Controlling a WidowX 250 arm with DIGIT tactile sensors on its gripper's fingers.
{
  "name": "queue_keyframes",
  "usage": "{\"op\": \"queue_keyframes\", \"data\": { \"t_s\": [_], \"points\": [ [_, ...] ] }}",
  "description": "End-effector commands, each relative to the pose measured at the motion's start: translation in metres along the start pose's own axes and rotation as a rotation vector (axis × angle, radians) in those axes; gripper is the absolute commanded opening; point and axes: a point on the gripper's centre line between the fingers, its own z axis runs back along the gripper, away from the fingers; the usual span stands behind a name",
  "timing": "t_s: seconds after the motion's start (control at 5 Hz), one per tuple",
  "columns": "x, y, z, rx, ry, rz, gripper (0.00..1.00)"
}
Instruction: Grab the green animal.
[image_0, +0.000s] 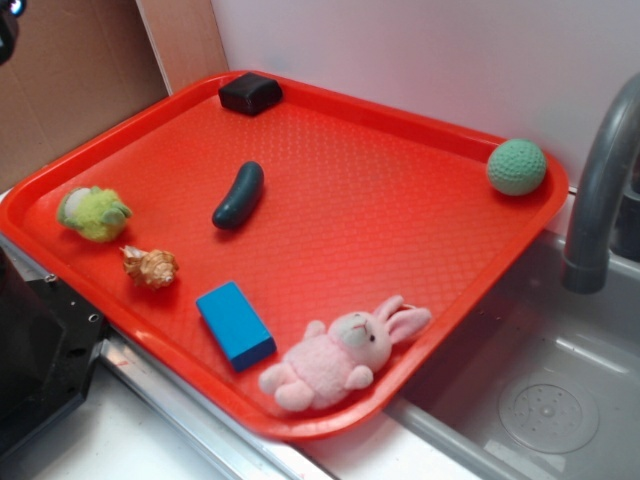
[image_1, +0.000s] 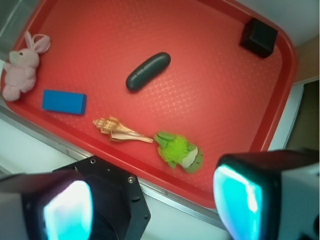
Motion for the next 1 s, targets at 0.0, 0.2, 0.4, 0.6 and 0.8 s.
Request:
{"op": "queue_keyframes", "data": {
  "t_s": [0.0, 0.2, 0.4, 0.6, 0.8],
  "points": [
    [0.005, 0.002, 0.004, 0.011, -0.01, -0.006, 1.0],
    [0.005, 0.002, 0.004, 0.011, -0.01, -0.006, 1.0],
    [-0.01, 0.021, -0.036, -0.054, -0.032, -0.206, 1.0],
    [-0.02, 0.026, -0.063, -0.048, -0.002, -0.414, 1.0],
    [-0.025, 0.034, -0.087, -0.008, 0.028, -0.54, 1.0]
  ]
}}
